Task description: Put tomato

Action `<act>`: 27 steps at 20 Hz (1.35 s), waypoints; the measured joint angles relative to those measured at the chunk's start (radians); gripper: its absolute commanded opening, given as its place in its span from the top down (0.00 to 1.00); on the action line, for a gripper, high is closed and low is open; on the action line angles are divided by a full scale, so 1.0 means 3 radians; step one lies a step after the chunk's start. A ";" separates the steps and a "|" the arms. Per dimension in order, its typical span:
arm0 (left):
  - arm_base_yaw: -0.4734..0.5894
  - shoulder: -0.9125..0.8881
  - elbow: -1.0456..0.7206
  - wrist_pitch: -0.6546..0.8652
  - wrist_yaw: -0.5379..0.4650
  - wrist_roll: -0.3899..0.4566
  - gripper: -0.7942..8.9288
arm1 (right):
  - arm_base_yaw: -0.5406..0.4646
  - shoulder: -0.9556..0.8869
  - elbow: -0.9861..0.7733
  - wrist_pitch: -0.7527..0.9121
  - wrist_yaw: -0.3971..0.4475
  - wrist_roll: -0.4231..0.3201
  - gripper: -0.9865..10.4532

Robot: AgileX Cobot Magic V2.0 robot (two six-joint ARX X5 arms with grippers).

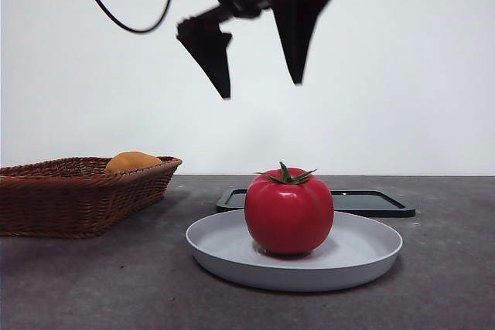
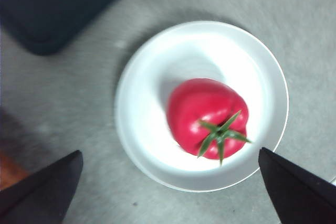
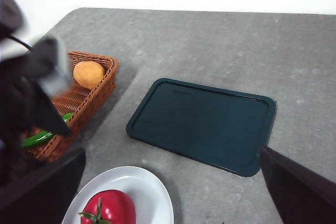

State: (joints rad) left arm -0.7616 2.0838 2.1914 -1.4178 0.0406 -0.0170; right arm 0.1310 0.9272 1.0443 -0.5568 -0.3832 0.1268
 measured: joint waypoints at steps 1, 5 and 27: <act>0.0033 -0.0081 0.0000 0.0001 -0.0011 -0.0010 0.23 | 0.0000 0.0000 0.0000 -0.0001 0.0000 0.0001 0.41; 0.0140 -0.0587 0.0000 0.0001 -0.0211 -0.0027 0.23 | 0.0000 0.0000 0.0000 0.0000 0.0000 0.0000 0.41; 0.0547 -0.3974 -0.3398 0.2578 -0.0839 -0.0104 0.23 | 0.0000 0.0000 0.0000 0.0000 -0.0001 0.0001 0.41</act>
State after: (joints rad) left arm -0.5976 0.8917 1.1721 -0.6445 -0.2111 -0.0483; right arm 0.1310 0.9272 1.0443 -0.5568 -0.3836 0.1272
